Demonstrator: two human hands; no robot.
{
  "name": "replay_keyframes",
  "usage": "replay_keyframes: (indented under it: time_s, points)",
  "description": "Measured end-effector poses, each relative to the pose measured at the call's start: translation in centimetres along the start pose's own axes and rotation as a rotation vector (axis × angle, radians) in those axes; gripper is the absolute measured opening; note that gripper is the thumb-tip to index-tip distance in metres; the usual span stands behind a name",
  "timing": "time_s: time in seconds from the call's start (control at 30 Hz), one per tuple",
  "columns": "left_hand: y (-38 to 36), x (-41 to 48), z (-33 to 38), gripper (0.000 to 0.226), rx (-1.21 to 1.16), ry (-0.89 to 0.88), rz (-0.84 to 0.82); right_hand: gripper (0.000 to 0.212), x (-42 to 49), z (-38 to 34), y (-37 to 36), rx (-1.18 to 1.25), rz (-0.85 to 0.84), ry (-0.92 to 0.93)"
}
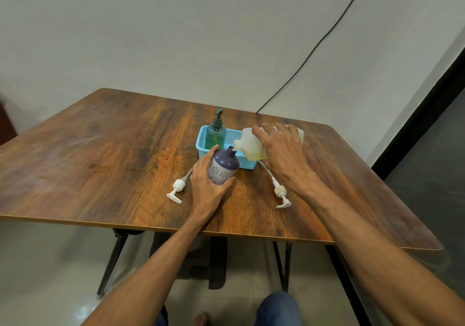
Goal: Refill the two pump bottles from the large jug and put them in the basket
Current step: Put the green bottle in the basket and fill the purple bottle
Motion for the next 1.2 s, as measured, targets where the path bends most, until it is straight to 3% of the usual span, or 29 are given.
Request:
replay_keyframes:
  time_s: [1.2]
  points:
    - [-0.13, -0.06, -0.11, 0.09, 0.015, 0.007, -0.006, 0.081, 0.21, 0.09, -0.14, -0.022, -0.014, 0.002]
Point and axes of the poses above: each hand's wrist, its own x-axis towards the middle knuckle, its own y-axis out of the back of the hand, z = x × y, the point moved 6 cm from there along x, towards the middle knuckle, and after that the axes turned 1 degree about z, right-handed, at the moved point
